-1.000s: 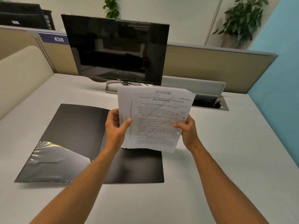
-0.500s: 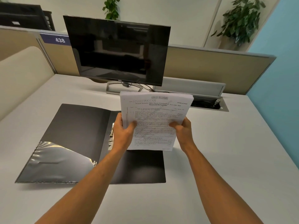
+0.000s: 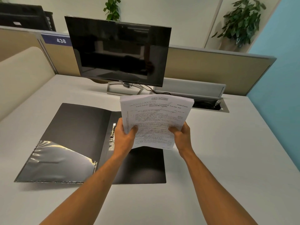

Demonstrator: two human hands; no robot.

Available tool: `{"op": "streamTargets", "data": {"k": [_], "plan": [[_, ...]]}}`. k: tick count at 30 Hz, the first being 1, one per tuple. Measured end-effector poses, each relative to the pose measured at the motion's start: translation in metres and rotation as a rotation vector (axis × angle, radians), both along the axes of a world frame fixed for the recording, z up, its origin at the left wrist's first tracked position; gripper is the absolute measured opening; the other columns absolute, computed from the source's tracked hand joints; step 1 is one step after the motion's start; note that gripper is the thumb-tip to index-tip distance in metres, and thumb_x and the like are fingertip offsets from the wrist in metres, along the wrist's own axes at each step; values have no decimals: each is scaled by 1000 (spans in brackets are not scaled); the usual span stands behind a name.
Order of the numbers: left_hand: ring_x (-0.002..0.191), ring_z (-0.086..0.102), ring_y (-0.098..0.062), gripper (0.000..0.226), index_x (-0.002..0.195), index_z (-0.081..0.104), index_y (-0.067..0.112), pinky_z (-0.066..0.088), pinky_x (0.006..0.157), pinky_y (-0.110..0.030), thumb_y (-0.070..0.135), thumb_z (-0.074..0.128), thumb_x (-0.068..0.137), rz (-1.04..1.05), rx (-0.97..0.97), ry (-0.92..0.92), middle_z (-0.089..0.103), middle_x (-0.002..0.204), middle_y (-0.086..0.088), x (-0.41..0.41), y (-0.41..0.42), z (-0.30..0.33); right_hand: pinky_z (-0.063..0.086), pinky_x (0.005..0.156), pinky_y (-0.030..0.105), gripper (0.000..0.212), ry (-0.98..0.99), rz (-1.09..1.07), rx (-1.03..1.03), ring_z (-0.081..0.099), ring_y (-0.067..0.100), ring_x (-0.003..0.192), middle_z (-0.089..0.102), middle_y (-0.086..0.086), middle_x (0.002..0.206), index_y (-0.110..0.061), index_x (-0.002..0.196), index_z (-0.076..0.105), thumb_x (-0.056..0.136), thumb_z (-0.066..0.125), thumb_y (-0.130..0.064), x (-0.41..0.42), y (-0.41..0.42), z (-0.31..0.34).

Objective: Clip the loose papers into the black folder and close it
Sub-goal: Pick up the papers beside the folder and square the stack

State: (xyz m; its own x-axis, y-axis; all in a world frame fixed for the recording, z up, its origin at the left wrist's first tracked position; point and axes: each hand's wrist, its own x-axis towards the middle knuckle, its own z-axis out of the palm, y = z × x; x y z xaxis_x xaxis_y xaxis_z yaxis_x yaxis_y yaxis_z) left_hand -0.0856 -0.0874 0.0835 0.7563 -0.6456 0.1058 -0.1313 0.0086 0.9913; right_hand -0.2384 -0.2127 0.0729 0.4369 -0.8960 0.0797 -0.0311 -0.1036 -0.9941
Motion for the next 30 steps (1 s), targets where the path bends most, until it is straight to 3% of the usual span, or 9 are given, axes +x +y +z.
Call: {"op": "streamTargets", "data": {"k": [5,11,15,17,20,22,27,30], "plan": [[106,59,-23,33,119,51,14,55,87,-54,12,64,89,20,-31,-5,60,109,0,5,-3,6,58,82,38,44,6,0,-39,64,23,100,66,1,109,-15,120,57,76,59,-18,3,-3,9],[105,62,-25,34,120,53,14,56,86,-55,16,65,88,12,-102,24,62,112,-2,7,-6,20,55,87,34,39,11,-70,-25,61,19,100,62,-1,111,-16,115,51,78,65,-22,-2,-9,12],[101,65,-20,27,110,60,26,57,84,-47,13,64,87,24,-197,145,66,109,4,4,-9,29,44,77,20,65,-63,-216,208,54,12,107,51,-4,127,-27,133,37,76,65,-38,-9,-2,-2],[98,67,-18,29,104,61,31,56,84,-46,8,64,87,39,-227,227,68,106,8,3,-12,31,47,79,26,57,-201,-178,367,56,21,110,58,1,119,-28,132,41,80,65,-32,-11,4,-9],[99,67,-18,31,107,59,29,55,83,-44,7,63,86,45,-256,342,69,109,8,-3,-16,32,51,93,46,42,-517,-104,542,59,28,108,64,7,110,-25,126,53,85,60,-18,-12,15,-10],[99,67,-18,32,109,56,27,54,83,-43,7,63,86,66,-272,423,69,109,7,-7,-19,32,52,90,46,43,-662,-75,576,59,27,106,63,9,113,-25,129,51,88,56,-17,-11,19,-8],[100,66,-17,34,116,52,20,51,81,-37,2,59,88,77,-318,585,68,109,4,-18,-22,32,53,85,44,45,-655,-10,542,62,25,103,64,9,113,-29,125,52,87,54,-6,-7,22,1],[106,65,-21,37,122,51,15,51,89,-42,2,59,88,81,-327,623,68,114,0,-22,-22,29,54,84,43,43,-590,-66,500,62,27,103,66,8,112,-29,122,54,86,57,-5,-7,19,5]]}}
